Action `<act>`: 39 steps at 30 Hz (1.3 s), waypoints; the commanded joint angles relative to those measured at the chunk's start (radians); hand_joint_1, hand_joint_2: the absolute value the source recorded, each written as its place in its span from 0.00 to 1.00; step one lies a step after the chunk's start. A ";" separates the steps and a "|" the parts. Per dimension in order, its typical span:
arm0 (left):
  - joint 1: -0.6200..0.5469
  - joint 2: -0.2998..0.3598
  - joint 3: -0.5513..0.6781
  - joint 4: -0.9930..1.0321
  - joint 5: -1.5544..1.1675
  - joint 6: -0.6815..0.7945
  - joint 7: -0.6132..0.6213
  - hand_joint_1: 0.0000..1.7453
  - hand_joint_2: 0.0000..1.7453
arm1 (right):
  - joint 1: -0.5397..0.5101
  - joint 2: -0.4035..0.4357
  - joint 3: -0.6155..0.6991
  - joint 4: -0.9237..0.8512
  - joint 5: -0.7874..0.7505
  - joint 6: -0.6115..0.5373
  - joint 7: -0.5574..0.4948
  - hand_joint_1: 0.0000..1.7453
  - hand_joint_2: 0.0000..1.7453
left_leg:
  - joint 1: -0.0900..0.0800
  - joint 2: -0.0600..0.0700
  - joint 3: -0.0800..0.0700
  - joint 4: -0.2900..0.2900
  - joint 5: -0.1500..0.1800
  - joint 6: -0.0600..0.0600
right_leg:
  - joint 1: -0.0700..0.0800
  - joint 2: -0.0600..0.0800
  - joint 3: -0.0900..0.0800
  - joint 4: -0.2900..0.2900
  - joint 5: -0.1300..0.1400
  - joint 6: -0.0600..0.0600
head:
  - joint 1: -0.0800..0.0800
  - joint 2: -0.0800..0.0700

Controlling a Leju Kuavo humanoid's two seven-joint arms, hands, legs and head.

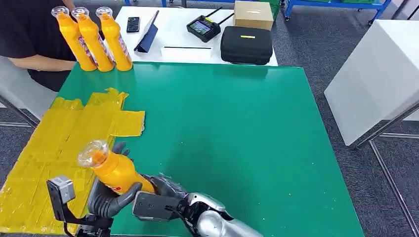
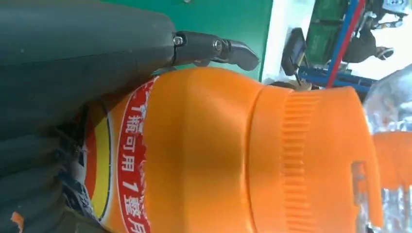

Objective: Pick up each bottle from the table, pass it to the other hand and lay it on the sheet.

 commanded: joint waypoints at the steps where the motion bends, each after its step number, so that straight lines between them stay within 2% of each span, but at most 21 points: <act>1: -0.067 -0.027 0.002 0.030 0.008 0.011 -0.003 0.00 1.00 | 0.027 -0.014 0.136 0.045 0.020 0.012 -0.011 1.00 1.00 | 0.000 -0.004 0.001 -0.001 0.001 0.001 | 0.000 -0.003 0.002 -0.001 0.000 -0.003 | 0.000 0.000; 2: -0.060 -0.029 0.005 0.023 0.007 0.021 -0.009 0.89 1.00 | 0.027 -0.014 0.136 0.048 0.022 0.013 -0.015 1.00 1.00 | 0.000 -0.006 0.002 -0.001 0.001 0.002 | 0.000 -0.004 0.003 0.000 -0.001 -0.005 | 0.000 0.000; 3: -0.051 -0.027 0.006 0.014 0.007 0.025 -0.014 1.00 1.00 | 0.026 -0.014 0.136 0.050 0.025 0.014 -0.019 1.00 1.00 | 0.000 -0.005 0.001 -0.001 0.001 0.001 | 0.000 -0.003 0.003 -0.001 0.000 -0.004 | 0.000 0.000; 22: 0.003 -0.004 -0.001 -0.017 0.017 0.045 -0.054 1.00 1.00 | 0.040 -0.048 0.126 0.059 0.020 -0.016 -0.047 1.00 1.00 | -0.001 -0.007 0.003 -0.001 0.000 0.002 | 0.000 -0.005 0.004 -0.001 -0.001 -0.006 | 0.000 0.000; 23: 0.003 -0.004 -0.001 -0.019 0.017 0.046 -0.054 1.00 1.00 | 0.041 -0.049 0.122 0.060 0.017 -0.020 -0.049 1.00 1.00 | 0.000 -0.005 0.001 -0.001 0.001 0.001 | 0.000 -0.003 0.002 -0.001 -0.001 -0.003 | 0.000 0.000; 25: 0.010 -0.003 0.005 -0.028 0.010 0.061 -0.060 1.00 1.00 | 0.054 -0.057 0.094 0.050 0.005 -0.058 -0.049 1.00 1.00 | -0.001 -0.008 0.003 -0.001 0.001 0.003 | 0.000 -0.006 0.004 0.000 -0.002 -0.006 | 0.000 0.000; 26: 0.016 -0.004 0.013 -0.034 -0.018 0.093 -0.067 1.00 1.00 | 0.066 -0.062 0.072 0.035 0.001 -0.094 -0.044 0.29 1.00 | 0.000 -0.007 0.002 -0.001 0.001 0.001 | 0.000 -0.005 0.001 -0.001 -0.001 -0.004 | 0.000 0.000; 27: 0.029 -0.009 0.026 -0.051 -0.061 0.148 -0.068 1.00 1.00 | 0.092 -0.078 0.032 -0.002 -0.019 -0.128 -0.041 0.00 1.00 | -0.001 -0.008 0.003 -0.001 0.000 0.002 | 0.000 -0.006 -0.001 0.000 -0.002 -0.005 | 0.000 0.000; 28: 0.038 -0.008 0.035 -0.061 -0.069 0.167 -0.066 1.00 1.00 | 0.110 -0.091 0.005 -0.031 -0.032 -0.142 -0.039 0.00 1.00 | -0.001 -0.008 0.002 -0.001 0.001 0.002 | 0.000 -0.006 -0.005 0.000 -0.001 -0.006 | 0.000 0.000; 29: 0.045 -0.012 0.050 -0.065 -0.139 0.233 -0.073 1.00 1.00 | 0.138 -0.104 -0.039 -0.074 -0.048 -0.170 -0.034 0.00 0.00 | 0.000 -0.006 0.001 -0.001 0.000 0.001 | 0.000 -0.005 -0.006 -0.001 -0.001 -0.004 | 0.000 0.000; 31: 0.061 -0.024 0.098 -0.072 -0.281 0.337 -0.085 1.00 1.00 | 0.195 -0.135 -0.119 -0.173 -0.057 -0.199 -0.029 0.00 0.00 | 0.000 -0.006 0.000 -0.001 0.000 0.001 | 0.000 -0.005 -0.007 -0.001 -0.001 -0.003 | 0.000 0.000; 34: 0.067 -0.031 0.127 -0.074 -0.332 0.357 -0.087 1.00 1.00 | 0.225 -0.146 -0.159 -0.225 -0.053 -0.198 -0.022 0.00 0.00 | -0.001 -0.006 -0.001 0.000 -0.001 0.003 | -0.001 -0.004 0.002 0.001 -0.002 -0.005 | 0.000 0.000; 37: 0.080 -0.049 0.210 -0.039 -0.642 0.495 -0.043 1.00 1.00 | 0.316 -0.139 -0.239 -0.346 -0.027 -0.234 -0.009 0.00 0.00 | -0.001 -0.004 -0.003 0.000 0.000 0.001 | 0.000 -0.003 0.001 0.000 -0.001 -0.003 | 0.000 0.000; 39: 0.090 -0.051 0.238 -0.029 -0.653 0.482 -0.047 1.00 1.00 | 0.332 -0.154 -0.250 -0.377 -0.024 -0.236 -0.004 0.00 0.00 | -0.002 -0.007 0.000 0.000 -0.001 0.003 | -0.001 -0.004 0.002 0.001 -0.003 -0.006 | 0.000 0.000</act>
